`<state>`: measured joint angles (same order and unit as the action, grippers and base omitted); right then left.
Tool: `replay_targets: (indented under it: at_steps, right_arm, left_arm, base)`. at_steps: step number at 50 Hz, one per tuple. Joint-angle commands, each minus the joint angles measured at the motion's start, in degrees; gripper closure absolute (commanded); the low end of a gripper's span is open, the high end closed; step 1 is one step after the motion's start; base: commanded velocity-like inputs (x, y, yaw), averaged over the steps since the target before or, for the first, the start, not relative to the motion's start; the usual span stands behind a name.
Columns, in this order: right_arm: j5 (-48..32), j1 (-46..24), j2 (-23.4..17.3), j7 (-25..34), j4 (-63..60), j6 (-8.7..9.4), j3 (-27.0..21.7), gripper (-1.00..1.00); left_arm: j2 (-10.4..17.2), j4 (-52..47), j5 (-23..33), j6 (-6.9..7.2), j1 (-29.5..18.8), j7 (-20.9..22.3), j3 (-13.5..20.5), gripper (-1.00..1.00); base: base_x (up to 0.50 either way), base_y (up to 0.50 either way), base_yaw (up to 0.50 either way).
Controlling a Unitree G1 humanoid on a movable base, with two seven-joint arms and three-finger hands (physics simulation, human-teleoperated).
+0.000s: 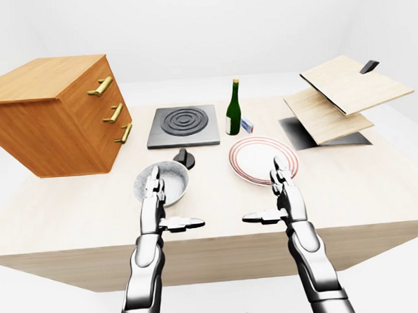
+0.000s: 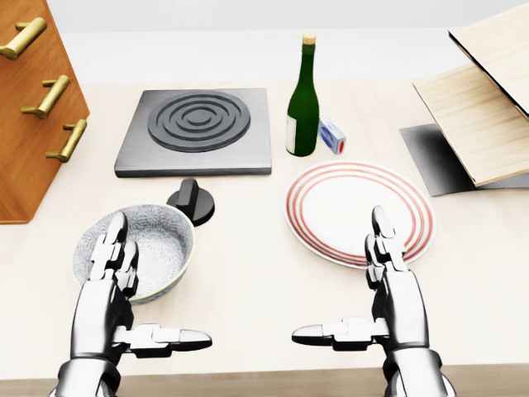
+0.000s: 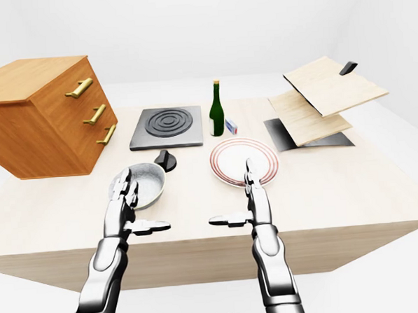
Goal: Pick up the akita bowl and put it on the plate.
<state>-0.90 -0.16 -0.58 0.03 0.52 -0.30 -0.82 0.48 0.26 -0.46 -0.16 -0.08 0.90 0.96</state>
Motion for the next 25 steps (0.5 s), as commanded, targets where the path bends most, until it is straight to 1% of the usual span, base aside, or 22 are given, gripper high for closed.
replay_targets:
  at_steps: [1,2,3,4,5,6,8,10,11,12,15,19,20,21,22,24,25]
  right_arm:
    - [-1.8,-0.5,-1.0,-0.3,1.5,-0.67,-1.9,-0.97]
    - [-1.7,-0.5,-1.0,-0.2,1.8,-0.59,-1.9,-0.97]
    - [-1.8,-0.7,-1.0,-0.3,2.4,-0.9,-1.9,-0.97]
    - [-1.8,-0.6,-1.0,-0.3,2.0,-0.61,-1.9,-0.97]
    - [-1.6,-0.4,-1.0,-0.2,1.3,-0.17,-1.9,-0.97]
    - [-1.7,-0.4,-1.1,-0.2,1.2,-0.05,-1.9,-0.97]
    - [-1.5,-0.3,-1.0,-0.1,1.4,-0.18,-2.0,-0.97]
    - [-1.6,0.1,-0.9,-0.2,0.1,0.64,-1.9,-0.97]
    - [-1.7,0.2,-0.9,-0.2,-0.1,0.78,-1.8,-0.97]
    - [-1.7,0.4,-0.9,-0.3,-0.4,0.77,-1.8,-0.97]
    - [-1.7,0.4,-0.8,-0.2,-0.2,0.6,-1.8,-0.97]
    - [-1.8,0.6,-0.8,-0.1,-0.8,1.08,-1.7,-0.97]
    - [-1.8,0.5,-0.8,-0.1,-0.6,0.9,-1.7,-0.97]
    - [-2.0,0.7,-0.8,-0.1,-0.9,0.93,-1.5,-0.97]
    - [-2.2,0.9,-0.7,-0.2,-1.5,1.21,-1.4,-0.97]
    - [-2.3,0.8,-0.7,-0.2,-1.2,0.97,-1.4,-0.97]
    - [-2.3,0.8,-0.8,-0.1,-1.5,1.09,-1.5,-0.97]
  left_arm:
    - [1.0,1.6,-0.7,-1.11,-0.4,1.6,1.8,-1.0]
    - [1.0,1.9,-0.7,-1.31,-0.5,1.6,1.8,-1.0]
    - [1.1,2.7,-0.6,-1.74,-0.7,1.6,1.9,-1.0]
    - [1.0,2.0,-0.6,-1.21,-0.5,1.6,1.9,-1.0]
    - [0.8,0.4,-0.5,-0.03,-0.1,1.4,1.6,-1.0]
    - [0.7,0.1,-0.3,0.35,0.0,1.3,1.3,-1.0]
    - [0.7,0.7,-0.2,0.1,-0.2,1.4,1.3,-1.0]
    - [0.7,0.1,-0.1,0.43,-0.1,1.4,1.3,-1.0]
    - [0.7,0.0,-0.1,0.45,0.0,1.4,1.3,-1.0]
    - [0.9,0.4,-0.1,0.06,0.0,1.5,1.4,-1.0]
    - [0.8,-0.1,-0.3,0.19,0.2,1.6,1.5,-1.0]
    - [0.7,-0.1,0.0,0.22,0.2,1.4,1.3,-1.0]
    - [0.6,-0.4,0.0,0.34,0.2,1.4,1.2,-1.0]
    - [0.6,-1.3,0.1,0.83,0.5,1.3,1.1,-1.0]
    - [0.5,-1.5,0.1,0.9,0.6,1.3,1.0,-1.0]
    - [0.5,-1.6,0.2,0.89,0.7,1.3,1.0,-1.0]
    - [0.5,-2.3,0.1,1.19,0.9,1.2,0.9,-1.0]
  base:
    - [0.0,0.0,0.0]
    - [0.0,0.0,0.0]
    - [0.0,0.0,0.0]
    - [0.0,0.0,0.0]
    - [0.0,0.0,0.0]
    - [0.0,0.0,0.0]
    - [0.0,0.0,0.0]
    - [0.0,0.0,0.0]
    - [0.0,0.0,0.0]
    - [0.0,0.0,0.0]
    - [0.0,0.0,0.0]
    - [0.0,0.0,0.0]
    - [0.0,0.0,0.0]
    - [0.0,0.0,0.0]
    - [0.0,0.0,0.0]
    - [0.0,0.0,0.0]
    - [0.0,0.0,0.0]
